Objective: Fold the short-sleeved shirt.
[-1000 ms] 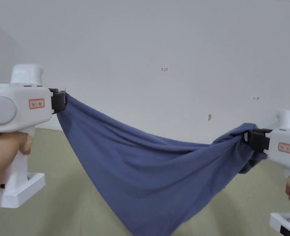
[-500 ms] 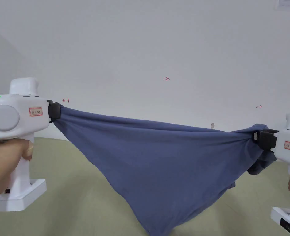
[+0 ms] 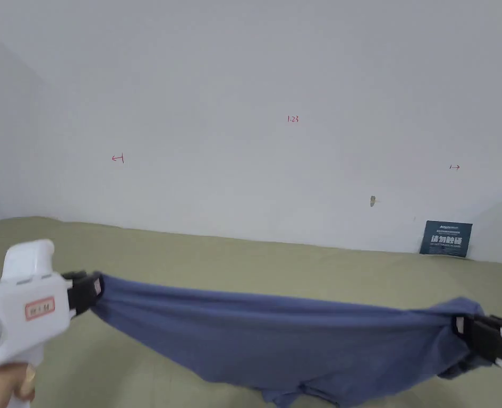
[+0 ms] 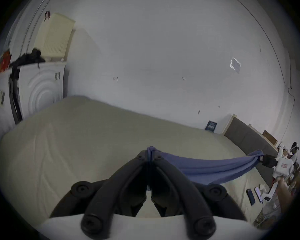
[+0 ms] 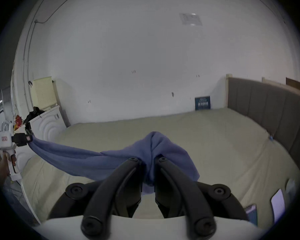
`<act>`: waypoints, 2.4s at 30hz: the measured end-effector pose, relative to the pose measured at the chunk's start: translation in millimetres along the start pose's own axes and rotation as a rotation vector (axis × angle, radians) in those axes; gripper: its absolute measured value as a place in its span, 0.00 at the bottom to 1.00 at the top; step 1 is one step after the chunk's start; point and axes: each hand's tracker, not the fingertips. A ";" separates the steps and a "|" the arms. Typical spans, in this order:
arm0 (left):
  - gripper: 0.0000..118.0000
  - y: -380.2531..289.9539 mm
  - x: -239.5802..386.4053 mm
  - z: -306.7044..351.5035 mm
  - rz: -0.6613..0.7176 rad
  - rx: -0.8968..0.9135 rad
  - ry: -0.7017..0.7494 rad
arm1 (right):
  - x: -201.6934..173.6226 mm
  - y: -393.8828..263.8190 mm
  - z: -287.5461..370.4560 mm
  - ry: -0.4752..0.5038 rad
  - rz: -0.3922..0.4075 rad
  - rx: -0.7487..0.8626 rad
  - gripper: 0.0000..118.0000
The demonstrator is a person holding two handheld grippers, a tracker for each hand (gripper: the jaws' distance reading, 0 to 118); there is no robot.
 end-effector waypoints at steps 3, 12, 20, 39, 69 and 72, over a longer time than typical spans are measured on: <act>0.03 -44.1 -5.2 15.2 0.022 -0.073 0.009 | 10.7 -42.6 21.4 -0.008 -0.030 -0.063 0.11; 0.03 -152.4 -28.4 58.9 0.042 -0.287 0.069 | 40.2 -153.4 82.9 -0.051 -0.132 -0.283 0.11; 0.13 -194.0 -48.5 59.5 0.103 -0.500 0.080 | 52.2 -170.9 79.6 -0.026 -0.224 -0.461 0.25; 0.00 -129.7 19.6 127.5 -0.137 -0.221 0.099 | -46.0 -111.9 147.1 -0.137 0.079 -0.232 0.00; 0.03 -201.8 -8.6 55.8 -0.281 -0.573 0.081 | -39.8 -47.4 -33.5 0.007 0.257 -0.462 0.00; 0.03 -199.8 -6.3 54.5 -0.267 -0.583 0.075 | -46.4 -10.0 -100.7 0.014 0.367 -0.515 0.00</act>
